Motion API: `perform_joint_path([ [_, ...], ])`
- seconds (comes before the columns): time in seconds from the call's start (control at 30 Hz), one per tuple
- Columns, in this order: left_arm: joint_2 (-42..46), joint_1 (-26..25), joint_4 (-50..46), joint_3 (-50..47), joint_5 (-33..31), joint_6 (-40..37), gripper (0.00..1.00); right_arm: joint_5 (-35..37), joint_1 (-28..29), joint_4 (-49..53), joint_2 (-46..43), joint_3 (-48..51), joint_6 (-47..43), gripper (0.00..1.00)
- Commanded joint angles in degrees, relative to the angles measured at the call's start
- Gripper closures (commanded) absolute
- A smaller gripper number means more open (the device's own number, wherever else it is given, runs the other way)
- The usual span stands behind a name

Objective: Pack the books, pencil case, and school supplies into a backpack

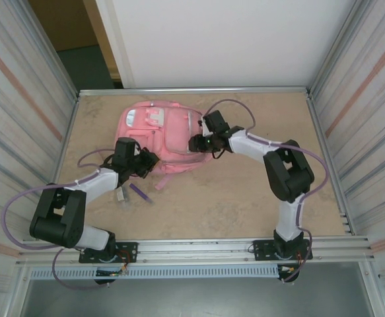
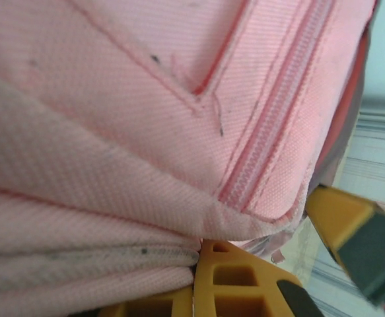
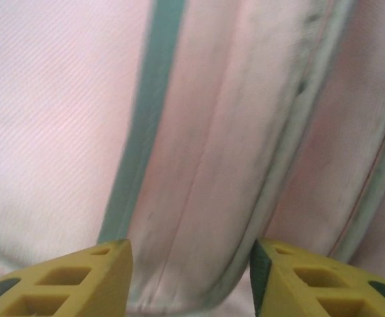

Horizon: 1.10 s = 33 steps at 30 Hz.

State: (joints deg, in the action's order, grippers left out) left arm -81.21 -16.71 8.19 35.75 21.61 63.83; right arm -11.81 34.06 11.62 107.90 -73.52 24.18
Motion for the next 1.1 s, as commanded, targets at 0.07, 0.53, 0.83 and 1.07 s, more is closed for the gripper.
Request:
perform_joint_path([
  [0.07,-0.8,-1.0,0.8,0.2,5.6,2.6,1.00,6.1,8.6,-8.6,-14.1,10.1,-18.4,0.48],
  [0.53,-0.3,-1.9,-0.3,0.6,8.1,2.3,1.00,-7.0,16.2,-23.1,-15.5,21.1,-69.2,0.48],
  [0.83,0.3,-3.1,2.1,-0.3,9.5,4.8,1.00,10.3,19.6,-41.0,-4.1,18.5,-66.1,0.47],
  [1.07,0.5,-3.0,1.7,0.2,10.2,4.5,1.00,17.2,19.8,-48.2,-3.8,22.4,-65.4,0.63],
])
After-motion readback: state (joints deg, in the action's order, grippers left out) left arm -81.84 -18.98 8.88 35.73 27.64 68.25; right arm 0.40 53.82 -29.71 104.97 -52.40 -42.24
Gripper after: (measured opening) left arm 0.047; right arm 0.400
